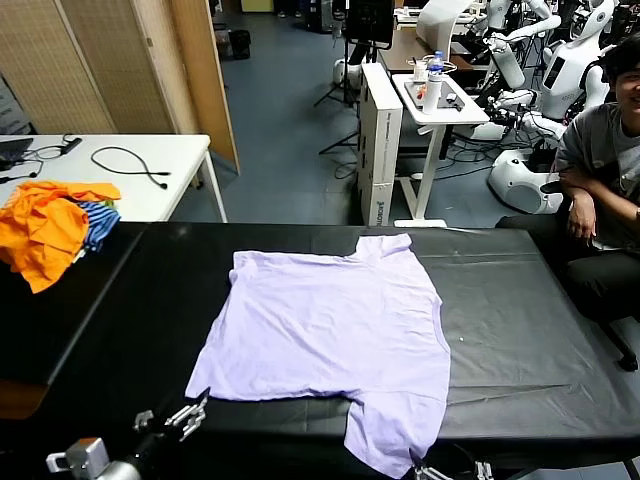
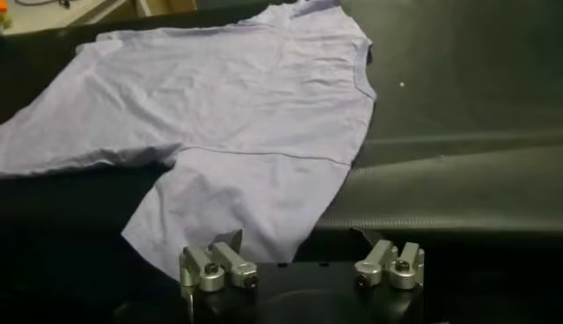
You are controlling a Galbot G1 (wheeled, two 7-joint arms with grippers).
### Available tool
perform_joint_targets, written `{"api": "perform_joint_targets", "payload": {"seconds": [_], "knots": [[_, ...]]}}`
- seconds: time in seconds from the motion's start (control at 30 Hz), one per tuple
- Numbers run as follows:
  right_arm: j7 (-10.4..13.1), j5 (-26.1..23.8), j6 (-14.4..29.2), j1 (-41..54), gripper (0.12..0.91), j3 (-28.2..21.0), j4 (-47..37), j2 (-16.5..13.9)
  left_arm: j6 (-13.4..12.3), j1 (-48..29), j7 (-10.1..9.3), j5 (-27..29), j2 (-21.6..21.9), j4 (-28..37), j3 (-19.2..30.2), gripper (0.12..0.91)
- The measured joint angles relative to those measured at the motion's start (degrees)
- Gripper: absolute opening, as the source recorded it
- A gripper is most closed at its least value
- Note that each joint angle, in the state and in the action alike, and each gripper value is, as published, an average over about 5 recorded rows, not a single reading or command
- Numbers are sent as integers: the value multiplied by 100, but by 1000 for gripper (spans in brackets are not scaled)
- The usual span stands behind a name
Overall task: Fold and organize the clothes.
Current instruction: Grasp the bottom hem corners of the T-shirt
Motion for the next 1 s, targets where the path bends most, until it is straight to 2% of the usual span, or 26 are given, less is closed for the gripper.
{"api": "perform_joint_targets", "payload": {"seconds": [0.07, 0.27, 0.37, 0.5, 0.6, 0.7, 0.73, 0.87, 0.93, 1.0], "knots": [[3, 0, 1, -3, 892, -5, -16, 5, 2, -6, -2, 9, -9, 7, 10, 907], [2, 3, 7, 2, 787, -16, -73, 14, -8, -28, -8, 72, -53, 26, 68, 904], [7, 7, 7, 15, 745, -11, -101, 18, -21, -33, -8, 115, -65, 26, 97, 871], [19, 14, 8, 23, 688, -13, -131, 35, -29, -53, -8, 153, -69, 28, 136, 720], [20, 25, 8, 25, 615, -12, -134, 63, -39, -61, -5, 177, -69, 36, 155, 620], [15, 32, 13, 32, 486, -4, -141, 80, -54, -68, 0, 188, -68, 54, 163, 540], [11, 33, 17, 36, 420, 0, -145, 81, -59, -72, 0, 189, -68, 62, 164, 508], [1, 48, 28, 59, 198, 31, -150, 68, -68, -78, 0, 192, -60, 79, 170, 304], [0, 61, 30, 60, 146, 52, -142, 56, -67, -76, 1, 206, -56, 77, 186, 213], [14, 69, 27, 44, 139, 69, -117, 49, -66, -75, 2, 235, -56, 70, 209, 158]]}}
